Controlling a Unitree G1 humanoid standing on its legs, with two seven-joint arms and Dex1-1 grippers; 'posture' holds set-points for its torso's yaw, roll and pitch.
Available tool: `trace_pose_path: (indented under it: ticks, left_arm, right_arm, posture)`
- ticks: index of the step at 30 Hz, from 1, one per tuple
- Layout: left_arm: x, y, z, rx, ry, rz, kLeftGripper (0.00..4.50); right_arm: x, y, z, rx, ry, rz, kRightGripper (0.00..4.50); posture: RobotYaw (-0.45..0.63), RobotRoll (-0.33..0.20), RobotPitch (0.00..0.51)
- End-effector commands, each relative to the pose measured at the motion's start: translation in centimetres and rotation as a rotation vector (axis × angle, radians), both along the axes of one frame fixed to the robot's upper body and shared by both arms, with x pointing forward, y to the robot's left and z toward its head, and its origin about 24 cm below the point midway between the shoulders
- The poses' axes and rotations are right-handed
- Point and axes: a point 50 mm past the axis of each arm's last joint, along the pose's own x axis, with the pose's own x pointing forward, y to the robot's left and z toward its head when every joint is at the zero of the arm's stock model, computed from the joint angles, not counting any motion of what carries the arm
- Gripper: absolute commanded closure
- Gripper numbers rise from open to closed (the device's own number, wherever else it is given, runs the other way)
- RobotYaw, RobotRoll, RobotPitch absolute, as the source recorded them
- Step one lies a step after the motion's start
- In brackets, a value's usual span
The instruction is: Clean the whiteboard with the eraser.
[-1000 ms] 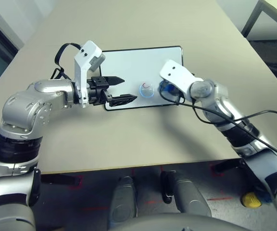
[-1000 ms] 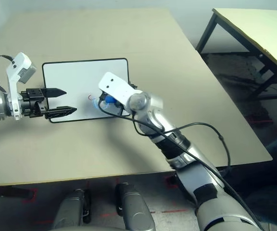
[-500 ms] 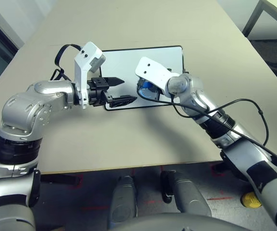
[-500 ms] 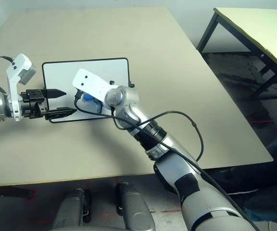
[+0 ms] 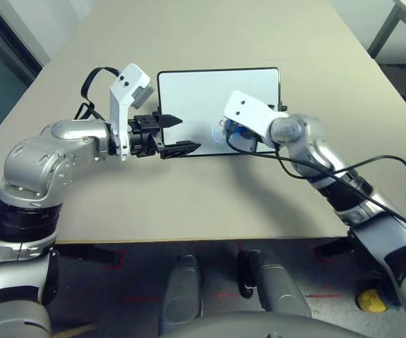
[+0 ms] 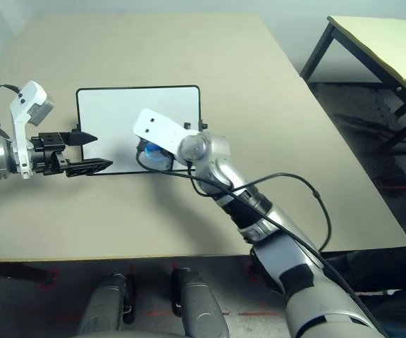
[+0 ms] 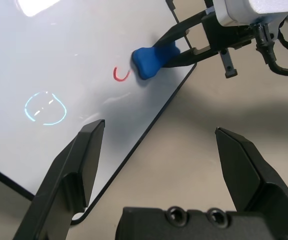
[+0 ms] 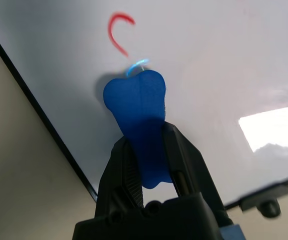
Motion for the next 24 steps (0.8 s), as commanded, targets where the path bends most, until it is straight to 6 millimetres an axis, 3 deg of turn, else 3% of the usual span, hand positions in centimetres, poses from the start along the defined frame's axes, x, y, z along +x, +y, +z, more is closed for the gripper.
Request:
trace_pose_path:
  ticks: [1, 13, 24]
  left_arm:
    - [0.1, -0.4, -0.1, 0.003, 0.007, -0.017, 0.0]
    - [-0.4, -0.2, -0.3, 0.002, 0.018, -0.009, 0.0]
    - [-0.6, -0.2, -0.5, -0.003, 0.019, 0.001, 0.0]
  right_arm:
    - [0.3, -1.6, -1.4, -0.037, 0.07, -0.094, 3.69]
    - [0.8, 1.8, 0.2, -0.082, 0.056, -0.035, 3.69]
    - [1.0, 4.6, 0.1, -0.094, 0.058, 0.021, 3.7]
  posture:
    - [-0.03, 0.0, 0.172]
    - [-0.02, 0.0, 0.178]
    - [-0.01, 0.0, 0.177]
